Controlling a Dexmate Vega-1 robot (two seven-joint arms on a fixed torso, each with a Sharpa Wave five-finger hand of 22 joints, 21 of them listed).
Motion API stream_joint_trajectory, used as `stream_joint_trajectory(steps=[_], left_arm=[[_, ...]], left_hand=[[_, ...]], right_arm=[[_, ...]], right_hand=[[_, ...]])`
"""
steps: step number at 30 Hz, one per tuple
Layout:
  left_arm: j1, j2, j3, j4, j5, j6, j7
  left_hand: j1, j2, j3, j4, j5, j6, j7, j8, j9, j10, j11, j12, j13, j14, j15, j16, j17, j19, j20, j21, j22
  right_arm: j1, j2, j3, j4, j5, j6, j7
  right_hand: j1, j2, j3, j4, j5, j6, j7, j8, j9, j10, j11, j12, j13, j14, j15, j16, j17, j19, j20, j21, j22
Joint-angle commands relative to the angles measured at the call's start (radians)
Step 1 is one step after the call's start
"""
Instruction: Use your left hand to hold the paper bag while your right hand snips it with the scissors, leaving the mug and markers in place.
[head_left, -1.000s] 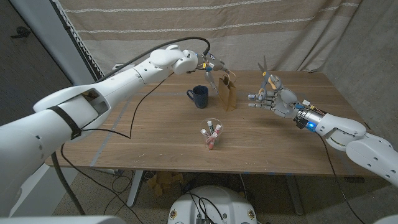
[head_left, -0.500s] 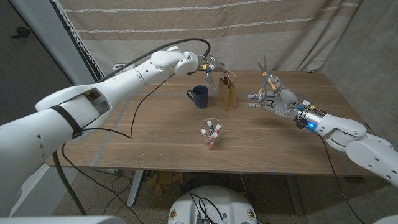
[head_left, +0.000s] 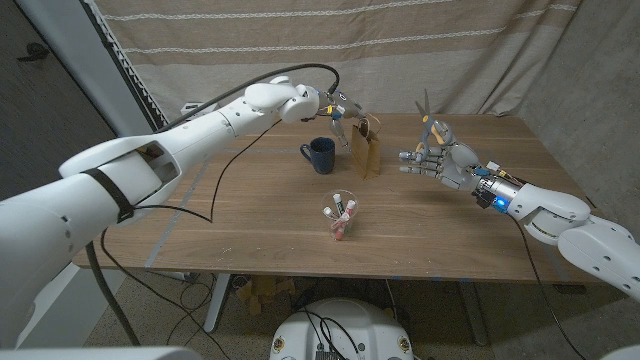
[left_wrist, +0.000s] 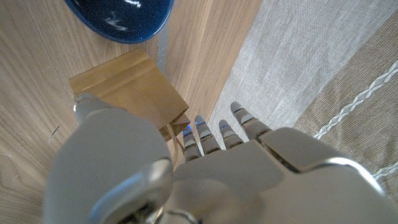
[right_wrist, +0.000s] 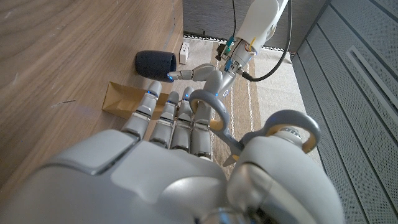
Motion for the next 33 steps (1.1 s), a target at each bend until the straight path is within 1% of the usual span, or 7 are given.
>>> stream_joint_trajectory(steps=[1, 8, 16, 18, 21, 28, 33], left_arm=[[-0.011, -0.010, 0.012, 0.029, -0.012, -0.018, 0.007], [-0.009, -0.003, 0.013, 0.021, -0.017, -0.015, -0.004], [-0.002, 0.004, 0.011, 0.007, -0.016, -0.008, -0.012], [0.000, 0.004, 0.010, 0.004, -0.016, -0.006, -0.013], [0.002, 0.004, 0.011, 0.001, -0.013, -0.004, -0.015], [0.006, 0.005, 0.010, -0.005, -0.010, -0.003, -0.012], [0.023, 0.017, 0.003, -0.019, 0.003, 0.000, 0.042]], left_hand=[[0.011, 0.002, 0.003, -0.003, 0.006, 0.010, -0.003, 0.007, 0.003, 0.015, 0.001, 0.006, 0.001, 0.015, -0.127, 0.008, 0.002, 0.010, -0.105, -0.004, 0.000], [0.013, 0.004, 0.002, -0.003, 0.009, 0.024, -0.007, 0.009, 0.002, 0.021, 0.000, 0.008, 0.001, 0.040, -0.133, 0.015, 0.002, 0.015, -0.104, -0.002, 0.000], [0.013, 0.009, -0.002, -0.002, 0.015, 0.044, -0.009, 0.011, 0.003, 0.083, -0.013, 0.028, 0.003, 0.095, -0.141, 0.028, 0.005, 0.032, -0.089, 0.002, 0.001], [0.011, 0.010, -0.003, -0.001, 0.016, 0.049, -0.010, 0.012, 0.003, 0.096, -0.023, 0.033, 0.004, 0.103, -0.144, 0.028, 0.006, 0.037, -0.081, 0.004, 0.002], [0.009, 0.011, -0.005, 0.001, 0.018, 0.062, -0.013, 0.013, 0.003, 0.147, -0.031, 0.049, 0.006, 0.127, -0.148, 0.032, 0.007, 0.043, -0.076, 0.004, 0.003], [0.007, 0.013, -0.008, 0.003, 0.022, 0.090, -0.014, 0.018, 0.003, 0.208, -0.041, 0.068, 0.013, 0.168, -0.159, 0.039, 0.009, 0.055, -0.066, 0.007, 0.005], [0.007, 0.022, -0.008, 0.006, 0.026, 0.122, -0.018, 0.023, 0.003, 0.278, -0.043, 0.091, 0.026, 0.224, -0.178, 0.048, 0.013, 0.077, -0.056, 0.013, 0.007]], right_arm=[[-0.005, 0.003, 0.003, -0.010, -0.003, -0.007, -0.014], [0.013, 0.005, -0.009, -0.001, -0.002, -0.012, -0.008], [0.020, 0.001, -0.009, 0.001, 0.003, -0.020, -0.008], [0.019, 0.001, -0.009, 0.002, 0.001, -0.017, -0.007], [0.016, 0.000, -0.006, 0.000, 0.003, -0.019, -0.009], [0.012, -0.003, -0.001, -0.003, 0.001, -0.018, -0.009], [0.009, 0.000, -0.001, -0.004, 0.004, -0.015, -0.005]], right_hand=[[0.004, 0.008, -0.004, -0.007, -0.003, -0.001, 0.005, 0.004, 0.003, 0.011, 0.002, -0.004, 0.002, 0.007, 0.003, -0.001, 0.001, 0.009, -0.004, -0.003, 0.000], [0.004, 0.009, -0.004, -0.008, -0.003, -0.002, 0.007, 0.004, 0.003, 0.012, 0.003, -0.006, 0.002, 0.007, 0.003, -0.003, 0.001, 0.010, -0.003, -0.007, 0.001], [0.005, 0.010, -0.004, -0.008, -0.004, -0.002, 0.006, 0.003, 0.002, 0.012, 0.003, -0.008, 0.002, 0.008, 0.003, -0.004, 0.001, 0.012, -0.004, -0.011, 0.001], [0.006, 0.011, -0.004, -0.009, -0.004, -0.005, 0.004, 0.003, 0.004, 0.013, 0.003, -0.008, 0.002, 0.008, 0.003, -0.005, 0.001, 0.013, -0.004, -0.012, 0.001], [0.007, 0.011, -0.003, -0.009, -0.004, -0.002, 0.005, 0.003, 0.002, 0.014, 0.003, -0.008, 0.002, 0.009, 0.003, -0.005, 0.001, 0.013, -0.004, -0.013, 0.001], [0.009, 0.013, -0.002, -0.010, -0.005, 0.000, 0.004, 0.004, 0.002, 0.014, 0.003, -0.009, 0.003, 0.009, 0.002, -0.007, 0.001, 0.015, -0.006, -0.016, 0.001], [0.011, 0.015, -0.001, -0.012, -0.005, -0.001, 0.006, 0.005, 0.004, 0.015, 0.001, -0.010, 0.003, 0.009, 0.004, -0.007, 0.001, 0.016, -0.006, -0.017, 0.001]])
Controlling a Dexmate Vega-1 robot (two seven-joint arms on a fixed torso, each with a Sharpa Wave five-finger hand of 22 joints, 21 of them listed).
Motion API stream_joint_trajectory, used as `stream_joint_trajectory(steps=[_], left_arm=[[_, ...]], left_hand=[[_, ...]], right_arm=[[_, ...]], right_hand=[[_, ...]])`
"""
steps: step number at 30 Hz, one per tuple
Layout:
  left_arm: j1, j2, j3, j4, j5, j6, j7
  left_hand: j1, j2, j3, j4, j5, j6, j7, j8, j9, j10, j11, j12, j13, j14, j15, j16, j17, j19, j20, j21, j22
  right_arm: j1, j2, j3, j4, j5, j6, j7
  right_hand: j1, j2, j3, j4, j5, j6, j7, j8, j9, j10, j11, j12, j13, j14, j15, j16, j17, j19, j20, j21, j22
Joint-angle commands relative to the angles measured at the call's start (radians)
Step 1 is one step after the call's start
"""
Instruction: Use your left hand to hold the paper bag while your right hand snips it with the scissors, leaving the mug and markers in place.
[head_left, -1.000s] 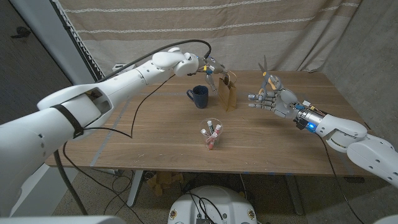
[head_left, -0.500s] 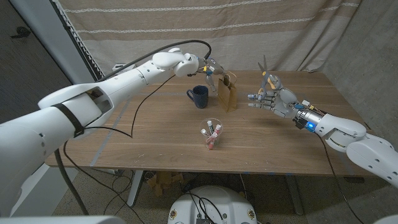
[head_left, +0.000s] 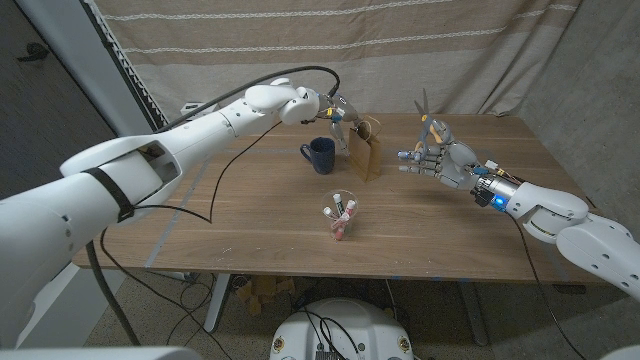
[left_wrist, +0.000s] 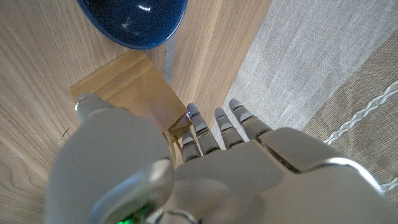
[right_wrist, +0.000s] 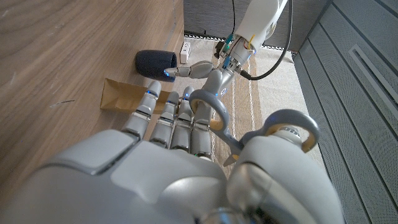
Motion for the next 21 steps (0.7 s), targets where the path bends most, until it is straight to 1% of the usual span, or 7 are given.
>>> stream_joint_trajectory(steps=[1, 5, 9, 14, 17, 20, 21], left_arm=[[0.027, 0.018, -0.009, -0.023, 0.021, 0.005, 0.071], [0.050, 0.035, -0.019, -0.030, 0.036, -0.005, 0.166], [0.063, 0.043, -0.025, -0.029, 0.047, -0.010, 0.222], [0.084, 0.057, -0.037, -0.025, 0.061, -0.022, 0.329], [0.101, 0.064, -0.043, -0.026, 0.077, -0.019, 0.400], [0.107, 0.068, -0.044, -0.031, 0.085, -0.016, 0.416], [0.108, 0.068, -0.044, -0.031, 0.085, -0.017, 0.413]], left_hand=[[0.006, 0.025, -0.003, 0.004, 0.013, 0.036, -0.005, 0.015, 0.003, 0.066, -0.003, 0.023, 0.016, 0.058, -0.173, 0.014, 0.007, 0.038, -0.055, 0.014, 0.006], [0.022, 0.042, -0.001, 0.003, 0.017, 0.117, -0.009, 0.036, 0.004, 0.146, -0.004, 0.049, 0.034, 0.122, -0.175, 0.023, 0.012, 0.073, -0.064, 0.023, 0.009], [0.038, 0.054, 0.000, 0.000, 0.019, 0.170, -0.008, 0.048, 0.005, 0.201, -0.004, 0.066, 0.047, 0.176, -0.177, 0.035, 0.020, 0.104, -0.068, 0.031, 0.013], [0.070, 0.074, 0.003, -0.006, 0.022, 0.234, -0.010, 0.056, 0.005, 0.266, -0.004, 0.096, 0.071, 0.245, -0.180, 0.049, 0.032, 0.125, -0.063, 0.035, 0.016], [0.107, 0.101, 0.010, -0.013, 0.027, 0.283, -0.010, 0.055, 0.006, 0.310, -0.003, 0.132, 0.096, 0.311, -0.184, 0.059, 0.044, 0.151, -0.068, 0.043, 0.019], [0.144, 0.117, 0.011, -0.022, 0.030, 0.323, -0.011, 0.052, 0.007, 0.346, -0.003, 0.170, 0.121, 0.355, -0.183, 0.060, 0.053, 0.158, -0.068, 0.044, 0.020], [0.160, 0.132, 0.014, -0.024, 0.032, 0.348, -0.012, 0.052, 0.007, 0.355, -0.002, 0.186, 0.134, 0.387, -0.187, 0.065, 0.060, 0.164, -0.069, 0.045, 0.022]], right_arm=[[-0.007, -0.001, 0.006, -0.006, -0.002, 0.004, -0.001], [-0.010, 0.000, 0.008, -0.010, 0.001, 0.003, -0.004], [-0.012, -0.001, 0.010, -0.014, 0.000, 0.000, -0.009], [-0.012, -0.001, 0.010, -0.017, -0.006, 0.004, -0.008], [-0.015, -0.002, 0.011, -0.019, -0.007, 0.005, -0.008], [-0.018, -0.002, 0.013, -0.022, -0.004, 0.002, -0.009], [-0.018, -0.002, 0.014, -0.022, -0.006, 0.003, -0.010]], right_hand=[[0.006, 0.010, -0.001, -0.004, -0.002, -0.001, 0.006, 0.006, 0.005, 0.010, -0.005, -0.001, 0.003, 0.010, 0.003, -0.004, 0.001, 0.011, 0.000, -0.003, 0.001], [0.009, 0.011, 0.000, -0.005, -0.002, -0.003, 0.007, 0.004, 0.003, 0.012, -0.005, -0.001, 0.003, 0.011, 0.002, -0.004, 0.001, 0.012, 0.000, -0.005, 0.001], [0.011, 0.013, 0.001, -0.006, -0.002, 0.001, 0.005, 0.004, 0.001, 0.011, -0.005, -0.002, 0.003, 0.011, 0.002, -0.005, 0.001, 0.014, -0.001, -0.006, 0.001], [0.014, 0.014, 0.002, -0.007, -0.002, -0.003, 0.003, 0.003, 0.001, 0.012, -0.006, -0.003, 0.003, 0.012, 0.003, -0.006, 0.001, 0.015, -0.001, -0.009, 0.001], [0.016, 0.015, 0.003, -0.009, -0.003, -0.001, 0.004, 0.003, 0.000, 0.012, -0.006, -0.004, 0.003, 0.011, 0.002, -0.007, 0.001, 0.017, -0.001, -0.010, 0.001], [0.017, 0.016, 0.004, -0.009, -0.003, -0.001, 0.004, 0.004, 0.001, 0.013, -0.006, -0.004, 0.003, 0.012, 0.002, -0.007, 0.002, 0.017, -0.001, -0.011, 0.001], [0.018, 0.016, 0.004, -0.010, -0.003, -0.001, 0.002, 0.003, -0.001, 0.012, -0.007, -0.004, 0.003, 0.012, 0.002, -0.007, 0.002, 0.017, -0.001, -0.012, 0.001]])
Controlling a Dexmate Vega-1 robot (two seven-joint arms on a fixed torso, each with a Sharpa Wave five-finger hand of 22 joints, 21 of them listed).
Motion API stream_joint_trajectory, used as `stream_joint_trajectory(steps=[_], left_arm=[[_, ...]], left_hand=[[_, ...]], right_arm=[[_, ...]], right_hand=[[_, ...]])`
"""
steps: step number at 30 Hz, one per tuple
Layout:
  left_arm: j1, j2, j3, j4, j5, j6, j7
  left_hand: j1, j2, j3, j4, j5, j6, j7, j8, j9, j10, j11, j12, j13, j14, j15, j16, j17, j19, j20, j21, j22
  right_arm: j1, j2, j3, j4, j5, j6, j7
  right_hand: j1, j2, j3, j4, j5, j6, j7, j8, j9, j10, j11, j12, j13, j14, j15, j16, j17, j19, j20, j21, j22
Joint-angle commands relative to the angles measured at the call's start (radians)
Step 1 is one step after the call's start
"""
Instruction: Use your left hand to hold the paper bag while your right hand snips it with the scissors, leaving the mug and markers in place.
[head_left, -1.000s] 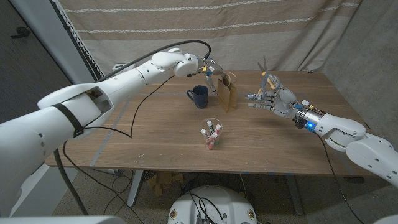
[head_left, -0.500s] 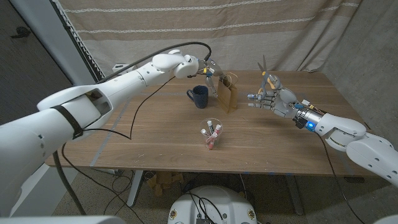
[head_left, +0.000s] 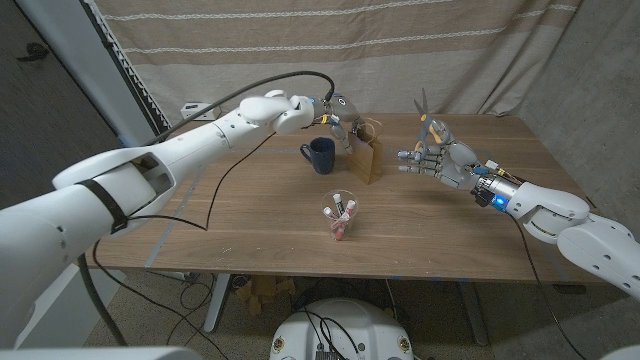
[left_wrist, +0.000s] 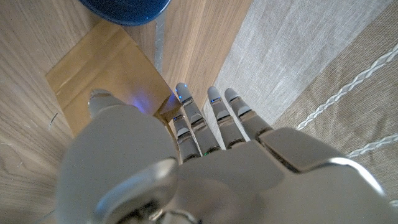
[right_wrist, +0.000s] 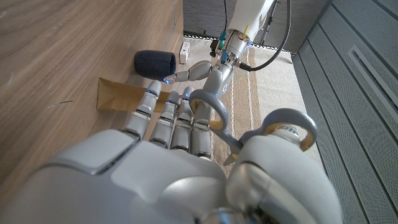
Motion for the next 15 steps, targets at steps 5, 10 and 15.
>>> stream_joint_trajectory(steps=[5, 10, 15], left_arm=[[0.042, 0.026, -0.017, -0.015, 0.031, -0.009, 0.130], [0.039, 0.025, -0.015, -0.021, 0.036, -0.002, 0.092], [0.036, 0.023, -0.013, -0.019, 0.041, -0.002, 0.078]], left_hand=[[0.058, 0.026, -0.003, -0.014, 0.007, 0.081, 0.001, 0.001, 0.003, 0.054, 0.001, 0.063, 0.045, 0.072, -0.178, 0.007, 0.019, 0.022, -0.066, 0.007, 0.006], [0.047, 0.007, -0.024, -0.005, 0.000, 0.086, 0.000, -0.013, 0.003, -0.002, 0.002, 0.048, 0.052, 0.059, -0.174, -0.013, 0.022, 0.024, -0.065, 0.007, 0.008], [0.024, -0.015, -0.031, 0.017, -0.006, 0.031, -0.001, -0.055, 0.004, -0.152, 0.003, -0.101, -0.016, -0.064, -0.168, -0.067, -0.001, 0.012, -0.058, -0.001, 0.008]], right_arm=[[-0.011, -0.002, 0.007, -0.011, -0.004, 0.001, -0.005], [-0.007, -0.002, 0.006, -0.011, -0.001, -0.002, -0.002], [-0.006, -0.002, 0.006, -0.012, -0.001, -0.004, -0.004]], right_hand=[[0.010, 0.007, 0.001, -0.007, -0.003, -0.004, 0.001, 0.003, 0.000, 0.007, -0.002, -0.002, 0.003, 0.008, -0.002, -0.008, 0.002, 0.008, 0.000, -0.005, 0.001], [0.012, 0.008, 0.001, -0.008, -0.004, 0.000, 0.002, 0.003, -0.003, 0.008, -0.004, -0.002, 0.003, 0.007, -0.002, -0.009, 0.002, 0.011, 0.002, -0.006, 0.001], [0.014, 0.009, 0.002, -0.010, -0.004, -0.001, 0.004, 0.003, -0.001, 0.009, -0.004, -0.003, 0.003, 0.006, -0.001, -0.010, 0.002, 0.016, 0.007, -0.008, 0.001]])
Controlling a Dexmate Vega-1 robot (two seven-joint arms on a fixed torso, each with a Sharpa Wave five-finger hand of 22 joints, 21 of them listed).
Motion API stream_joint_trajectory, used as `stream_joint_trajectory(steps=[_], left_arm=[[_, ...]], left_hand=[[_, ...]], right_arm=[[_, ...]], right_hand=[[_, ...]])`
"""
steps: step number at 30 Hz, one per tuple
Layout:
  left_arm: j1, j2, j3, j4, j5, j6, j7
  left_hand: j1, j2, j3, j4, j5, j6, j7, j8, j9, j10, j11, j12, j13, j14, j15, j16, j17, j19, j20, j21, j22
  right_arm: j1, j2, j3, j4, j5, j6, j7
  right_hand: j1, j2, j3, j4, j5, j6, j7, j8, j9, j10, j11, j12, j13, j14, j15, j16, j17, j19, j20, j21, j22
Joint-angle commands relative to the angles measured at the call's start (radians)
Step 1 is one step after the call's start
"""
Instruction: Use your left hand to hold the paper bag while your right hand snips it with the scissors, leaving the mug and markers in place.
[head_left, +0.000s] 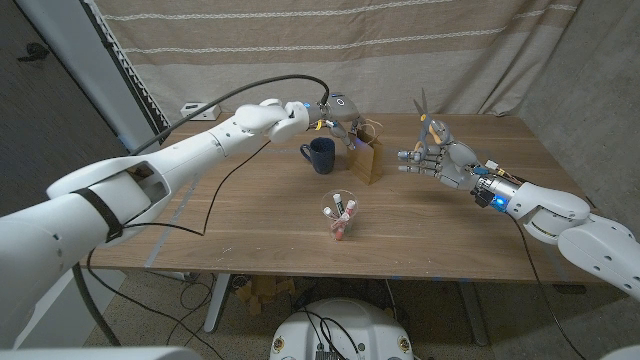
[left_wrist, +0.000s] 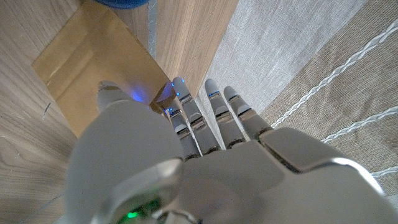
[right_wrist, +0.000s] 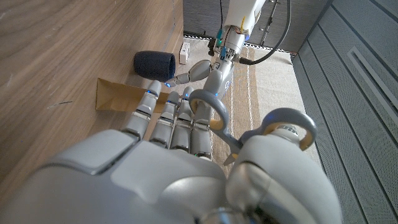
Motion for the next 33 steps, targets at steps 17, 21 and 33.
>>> stream_joint_trajectory(steps=[17, 21, 33], left_arm=[[0.005, 0.001, -0.003, -0.010, 0.007, 0.008, -0.054], [0.004, -0.004, -0.003, -0.006, 0.005, 0.010, -0.055], [0.005, -0.014, -0.001, -0.004, -0.005, 0.014, -0.059]], left_hand=[[-0.034, -0.045, -0.010, 0.023, -0.009, -0.085, 0.000, -0.041, 0.003, -0.129, 0.000, -0.143, -0.073, -0.106, -0.162, -0.040, -0.040, -0.024, -0.051, -0.017, -0.003], [-0.043, -0.052, -0.009, 0.026, -0.008, -0.095, 0.000, -0.041, 0.004, -0.156, -0.004, -0.165, -0.083, -0.113, -0.162, -0.042, -0.046, -0.022, -0.052, -0.018, -0.004], [-0.048, -0.039, 0.000, 0.032, -0.001, -0.103, 0.000, -0.038, 0.004, -0.108, -0.001, -0.157, -0.087, -0.074, -0.166, -0.023, -0.042, -0.027, -0.050, -0.020, -0.005]], right_arm=[[0.008, -0.002, 0.001, 0.001, 0.004, -0.010, 0.004], [0.001, -0.001, 0.006, 0.000, 0.006, -0.009, 0.002], [-0.024, 0.005, 0.025, -0.004, 0.013, -0.004, 0.002]], right_hand=[[0.018, 0.010, 0.001, -0.010, -0.001, -0.003, 0.003, 0.000, -0.002, 0.008, -0.004, -0.007, 0.004, 0.010, 0.001, -0.004, 0.002, 0.017, 0.004, -0.013, 0.001], [0.020, 0.012, 0.002, -0.010, -0.002, -0.002, 0.003, 0.000, -0.003, 0.009, -0.004, -0.008, 0.004, 0.011, 0.002, -0.004, 0.002, 0.018, 0.004, -0.015, 0.001], [0.025, 0.016, 0.005, -0.013, -0.003, -0.001, 0.003, -0.001, -0.004, 0.011, -0.003, -0.009, 0.004, 0.012, 0.002, -0.005, 0.002, 0.022, 0.005, -0.020, 0.001]])
